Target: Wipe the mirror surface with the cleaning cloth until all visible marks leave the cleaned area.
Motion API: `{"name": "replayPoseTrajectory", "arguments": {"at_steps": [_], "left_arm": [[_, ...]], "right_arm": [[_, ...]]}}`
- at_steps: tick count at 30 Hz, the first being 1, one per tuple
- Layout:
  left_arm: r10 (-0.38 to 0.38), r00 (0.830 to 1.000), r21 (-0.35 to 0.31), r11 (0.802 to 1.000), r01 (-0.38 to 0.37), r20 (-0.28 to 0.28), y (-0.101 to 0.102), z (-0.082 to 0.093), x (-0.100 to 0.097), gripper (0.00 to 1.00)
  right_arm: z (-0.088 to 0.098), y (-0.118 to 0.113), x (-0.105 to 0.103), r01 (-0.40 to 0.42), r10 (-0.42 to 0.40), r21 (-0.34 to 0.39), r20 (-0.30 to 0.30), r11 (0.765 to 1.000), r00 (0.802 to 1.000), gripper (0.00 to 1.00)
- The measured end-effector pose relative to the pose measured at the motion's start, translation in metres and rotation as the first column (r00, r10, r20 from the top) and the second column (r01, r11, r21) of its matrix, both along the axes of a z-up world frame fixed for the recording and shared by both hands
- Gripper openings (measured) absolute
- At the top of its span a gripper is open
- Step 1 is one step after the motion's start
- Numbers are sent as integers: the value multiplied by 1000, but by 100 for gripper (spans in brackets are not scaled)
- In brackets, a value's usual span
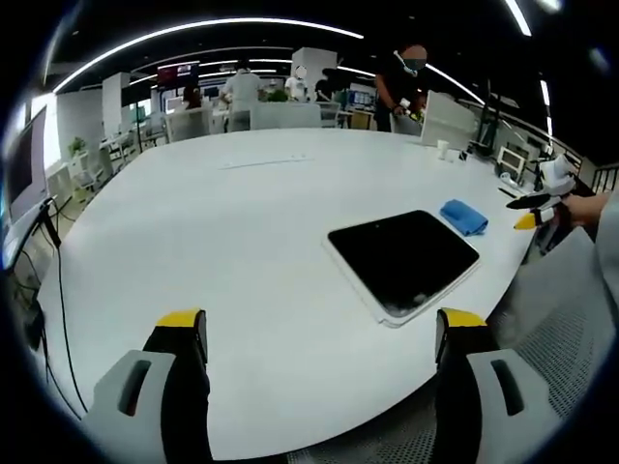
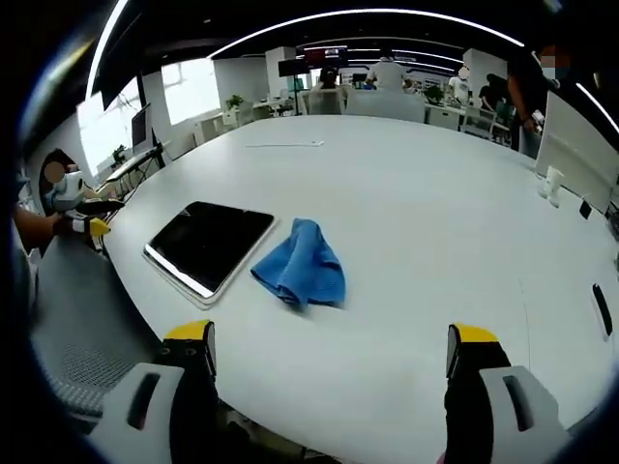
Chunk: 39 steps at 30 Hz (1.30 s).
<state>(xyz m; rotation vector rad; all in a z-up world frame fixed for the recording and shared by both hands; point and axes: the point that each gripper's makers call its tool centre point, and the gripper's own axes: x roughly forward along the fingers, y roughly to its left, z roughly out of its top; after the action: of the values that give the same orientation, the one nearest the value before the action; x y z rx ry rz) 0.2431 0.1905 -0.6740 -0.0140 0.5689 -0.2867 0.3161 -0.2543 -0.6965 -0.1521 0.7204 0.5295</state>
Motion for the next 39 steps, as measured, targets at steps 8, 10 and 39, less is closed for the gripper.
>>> {"name": "replayPoseTrajectory", "arguments": {"at_steps": [8, 10, 39], "left_arm": [[-13, 1000, -4, 1000, 13, -19, -3, -3, -2, 99], [-17, 1000, -1, 1000, 17, -22, -3, -3, -3, 99], [-25, 1000, -20, 999, 25, -5, -5, 0, 0, 99]], "right_arm": [[2, -1, 2, 2, -2, 4, 1, 1000, 1000, 98], [4, 1, 3, -1, 1, 12, 6, 1000, 1000, 98], [10, 8, 5, 28, -28, 49, 5, 998, 1000, 98]]}}
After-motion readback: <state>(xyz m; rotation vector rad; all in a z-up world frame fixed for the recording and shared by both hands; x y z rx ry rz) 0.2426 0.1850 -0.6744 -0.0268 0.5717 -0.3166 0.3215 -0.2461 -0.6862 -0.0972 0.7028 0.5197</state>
